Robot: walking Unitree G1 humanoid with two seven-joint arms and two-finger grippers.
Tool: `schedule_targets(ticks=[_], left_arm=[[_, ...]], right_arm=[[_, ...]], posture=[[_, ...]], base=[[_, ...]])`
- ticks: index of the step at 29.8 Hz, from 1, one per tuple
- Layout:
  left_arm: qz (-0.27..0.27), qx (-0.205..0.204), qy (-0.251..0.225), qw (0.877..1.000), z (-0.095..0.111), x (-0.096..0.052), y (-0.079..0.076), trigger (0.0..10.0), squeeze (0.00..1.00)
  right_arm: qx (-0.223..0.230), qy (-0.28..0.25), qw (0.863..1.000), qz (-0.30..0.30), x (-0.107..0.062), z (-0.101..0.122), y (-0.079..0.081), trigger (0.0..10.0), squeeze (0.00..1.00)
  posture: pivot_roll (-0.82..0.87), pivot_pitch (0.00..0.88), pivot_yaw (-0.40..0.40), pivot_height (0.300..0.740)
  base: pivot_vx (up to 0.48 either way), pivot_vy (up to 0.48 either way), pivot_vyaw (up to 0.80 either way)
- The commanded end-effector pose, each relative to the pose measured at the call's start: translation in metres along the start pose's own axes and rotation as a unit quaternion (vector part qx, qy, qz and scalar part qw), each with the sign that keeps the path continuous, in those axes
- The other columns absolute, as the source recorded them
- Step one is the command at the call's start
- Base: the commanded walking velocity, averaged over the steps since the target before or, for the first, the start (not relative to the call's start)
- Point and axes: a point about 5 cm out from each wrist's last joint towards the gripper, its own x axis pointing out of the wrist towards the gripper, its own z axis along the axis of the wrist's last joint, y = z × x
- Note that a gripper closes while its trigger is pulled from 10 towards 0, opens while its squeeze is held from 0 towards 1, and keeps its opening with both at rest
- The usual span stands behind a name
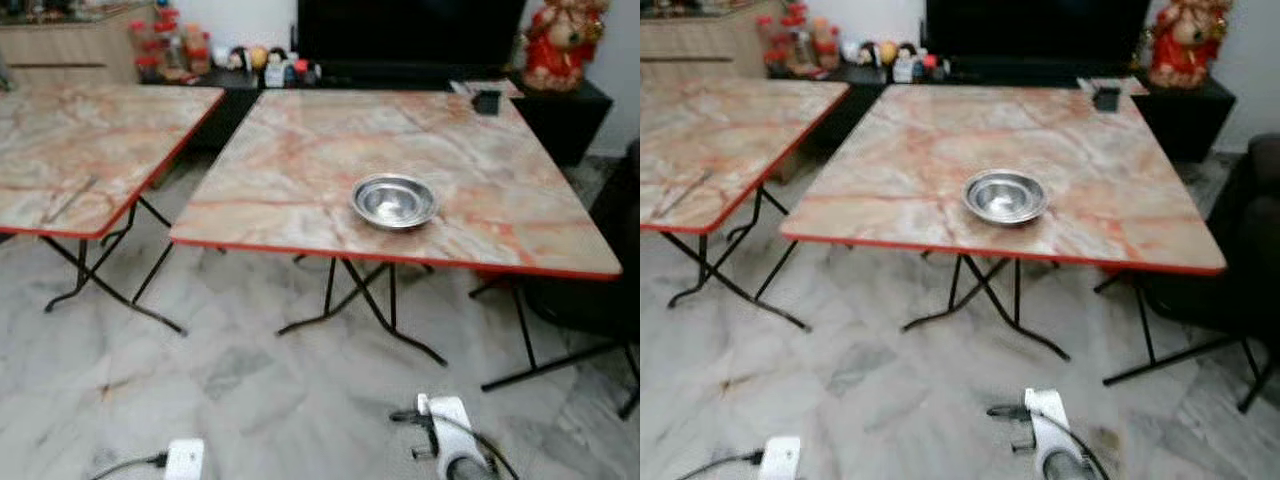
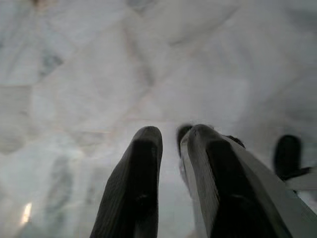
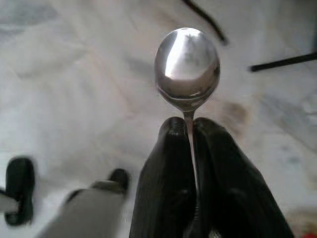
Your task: Setting the table
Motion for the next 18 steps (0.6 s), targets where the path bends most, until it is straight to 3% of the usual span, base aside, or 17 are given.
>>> schedule_targets(ticks=[1, 12, 18], left_arm=[[0.014, 0.001, -0.002, 1.000, -0.0008, -0.0001, 0.0105, 10.0, 0.00], [0.013, -0.009, -0.011, 1.000, 0.0009, -0.0002, 0.0132, 10.0, 0.00], [0.016, -0.011, -0.010, 1.000, 0.0005, -0.0003, 0.0136, 10.0, 0.00]], right_arm=[[0.007, -0.016, 1.000, 0.007, 0.0018, 0.0092, 0.0078, 10.0, 0.00], [0.012, -0.013, 1.000, 0.013, 0.0013, 0.0067, 0.0104, 10.0, 0.00], [0.027, -0.014, 0.999, 0.026, 0.0021, 0.0098, 0.0133, 10.0, 0.00]], posture=[[-0.04, 0.000, 0.004, 0.732], [-0.04, 0.000, 0.002, 0.732], [-0.04, 0.000, -0.005, 0.732]], base=[[0.000, 0.000, 0.00], [0.000, 0.000, 0.00], [0.361, 0.000, 0.00]])
